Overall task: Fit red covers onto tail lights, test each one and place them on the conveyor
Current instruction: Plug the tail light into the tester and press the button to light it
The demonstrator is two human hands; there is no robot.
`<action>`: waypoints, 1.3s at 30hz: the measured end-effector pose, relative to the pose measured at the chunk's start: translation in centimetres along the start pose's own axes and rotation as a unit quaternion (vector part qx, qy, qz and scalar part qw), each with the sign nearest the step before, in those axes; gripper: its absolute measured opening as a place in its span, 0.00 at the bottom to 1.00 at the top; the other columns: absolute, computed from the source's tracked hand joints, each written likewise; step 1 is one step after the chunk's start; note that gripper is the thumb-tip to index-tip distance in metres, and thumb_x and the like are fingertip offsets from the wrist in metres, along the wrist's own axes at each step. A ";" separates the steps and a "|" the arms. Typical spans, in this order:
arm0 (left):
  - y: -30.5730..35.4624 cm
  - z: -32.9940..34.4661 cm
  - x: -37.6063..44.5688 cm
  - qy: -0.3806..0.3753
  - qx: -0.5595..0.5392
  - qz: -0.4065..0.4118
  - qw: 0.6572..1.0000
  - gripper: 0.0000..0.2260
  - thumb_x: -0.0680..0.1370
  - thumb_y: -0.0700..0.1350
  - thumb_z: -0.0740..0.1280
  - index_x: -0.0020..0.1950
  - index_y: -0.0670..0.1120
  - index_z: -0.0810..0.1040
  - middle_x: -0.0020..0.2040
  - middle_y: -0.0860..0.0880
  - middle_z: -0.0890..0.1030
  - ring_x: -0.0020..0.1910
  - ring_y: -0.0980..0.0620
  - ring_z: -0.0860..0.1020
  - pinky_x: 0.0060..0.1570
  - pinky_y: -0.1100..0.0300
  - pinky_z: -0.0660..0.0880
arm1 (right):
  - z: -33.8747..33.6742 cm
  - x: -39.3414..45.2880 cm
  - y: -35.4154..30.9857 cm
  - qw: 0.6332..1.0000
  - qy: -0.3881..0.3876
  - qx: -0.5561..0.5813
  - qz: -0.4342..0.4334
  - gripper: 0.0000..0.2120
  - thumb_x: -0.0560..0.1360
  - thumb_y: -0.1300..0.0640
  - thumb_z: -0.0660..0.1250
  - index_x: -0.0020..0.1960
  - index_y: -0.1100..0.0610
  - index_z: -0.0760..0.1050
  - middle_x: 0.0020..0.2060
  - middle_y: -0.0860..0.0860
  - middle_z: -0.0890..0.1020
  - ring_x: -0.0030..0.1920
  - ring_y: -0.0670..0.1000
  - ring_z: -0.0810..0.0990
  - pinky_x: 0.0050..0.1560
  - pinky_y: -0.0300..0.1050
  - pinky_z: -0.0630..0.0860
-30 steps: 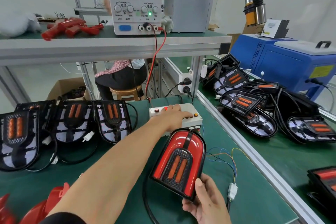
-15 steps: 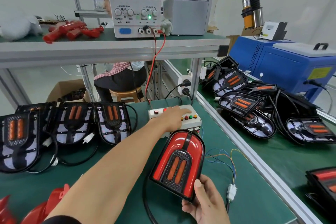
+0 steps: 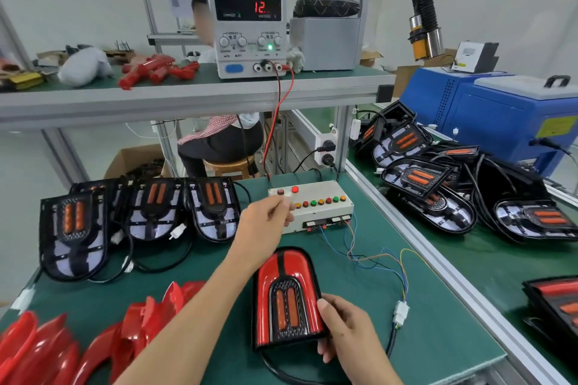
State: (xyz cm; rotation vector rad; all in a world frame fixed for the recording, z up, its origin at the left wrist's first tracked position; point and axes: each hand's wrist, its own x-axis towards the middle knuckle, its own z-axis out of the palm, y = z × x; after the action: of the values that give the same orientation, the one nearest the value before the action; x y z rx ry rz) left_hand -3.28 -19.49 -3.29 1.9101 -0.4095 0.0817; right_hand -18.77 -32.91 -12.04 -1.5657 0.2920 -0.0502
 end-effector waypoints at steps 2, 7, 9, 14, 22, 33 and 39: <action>0.6 -0.3 -2.4 0.011 -0.028 -0.022 0.999 0.17 0.86 0.50 0.59 0.44 0.53 0.85 0.40 0.53 0.86 0.43 0.57 0.83 0.46 0.67 0.78 | 0.2 -0.3 -0.1 1.000 -0.002 -0.013 0.006 0.11 0.84 0.56 0.61 0.53 0.58 0.82 0.25 0.57 0.77 0.25 0.53 0.74 0.25 0.43 0.72; 2.6 1.3 -7.6 0.010 -0.050 -0.016 0.999 0.14 0.85 0.53 0.59 0.49 0.55 0.83 0.41 0.58 0.85 0.41 0.59 0.83 0.46 0.61 0.79 | 0.5 -1.0 -0.8 0.997 0.019 -0.072 0.018 0.23 0.83 0.48 0.60 0.40 0.65 0.75 0.24 0.54 0.77 0.25 0.54 0.72 0.31 0.46 0.72; 3.1 2.4 -8.9 -0.011 -0.041 -0.003 0.999 0.09 0.84 0.52 0.62 0.50 0.58 0.81 0.42 0.59 0.84 0.41 0.59 0.83 0.46 0.65 0.77 | 0.8 -1.6 -1.3 0.989 0.063 -0.134 0.001 0.25 0.83 0.44 0.60 0.38 0.64 0.73 0.24 0.54 0.78 0.23 0.52 0.75 0.32 0.45 0.74; 4.3 4.8 -10.5 -0.038 -0.059 0.022 0.997 0.09 0.83 0.49 0.65 0.46 0.60 0.82 0.40 0.59 0.85 0.41 0.59 0.83 0.46 0.65 0.78 | -0.7 -3.3 -1.7 0.919 0.271 -0.272 -0.085 0.16 0.81 0.42 0.60 0.44 0.53 0.75 0.38 0.47 0.80 0.42 0.52 0.80 0.42 0.48 0.70; 4.1 10.6 -12.2 -0.110 0.002 -0.019 0.994 0.06 0.81 0.47 0.65 0.48 0.57 0.80 0.41 0.58 0.83 0.42 0.61 0.80 0.46 0.71 0.74 | -7.8 -3.5 -0.4 0.805 0.289 -0.505 0.116 0.26 0.74 0.28 0.57 0.47 0.52 0.67 0.49 0.51 0.83 0.51 0.58 0.83 0.48 0.47 0.76; 4.3 15.0 -10.5 -0.193 -0.207 -0.325 0.903 0.16 0.86 0.48 0.58 0.45 0.43 0.79 0.41 0.45 0.80 0.40 0.48 0.77 0.45 0.58 0.72 | -7.0 -2.7 -0.3 0.883 0.309 -0.352 -0.011 0.16 0.76 0.39 0.65 0.38 0.48 0.70 0.36 0.46 0.83 0.43 0.58 0.82 0.41 0.48 0.73; 4.5 14.4 -10.8 -0.214 -0.394 -0.413 0.793 0.17 0.86 0.48 0.59 0.46 0.41 0.80 0.44 0.42 0.84 0.41 0.48 0.83 0.48 0.57 0.80 | -6.5 -2.5 -0.1 0.870 0.306 -0.387 -0.022 0.16 0.78 0.36 0.58 0.53 0.44 0.77 0.44 0.48 0.85 0.48 0.58 0.82 0.43 0.48 0.72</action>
State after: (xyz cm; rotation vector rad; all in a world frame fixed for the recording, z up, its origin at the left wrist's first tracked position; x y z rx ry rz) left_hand -16.85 -31.49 -7.29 1.0992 0.1386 -0.9764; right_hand -22.56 -38.71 -11.39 -2.3344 0.8539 -0.5314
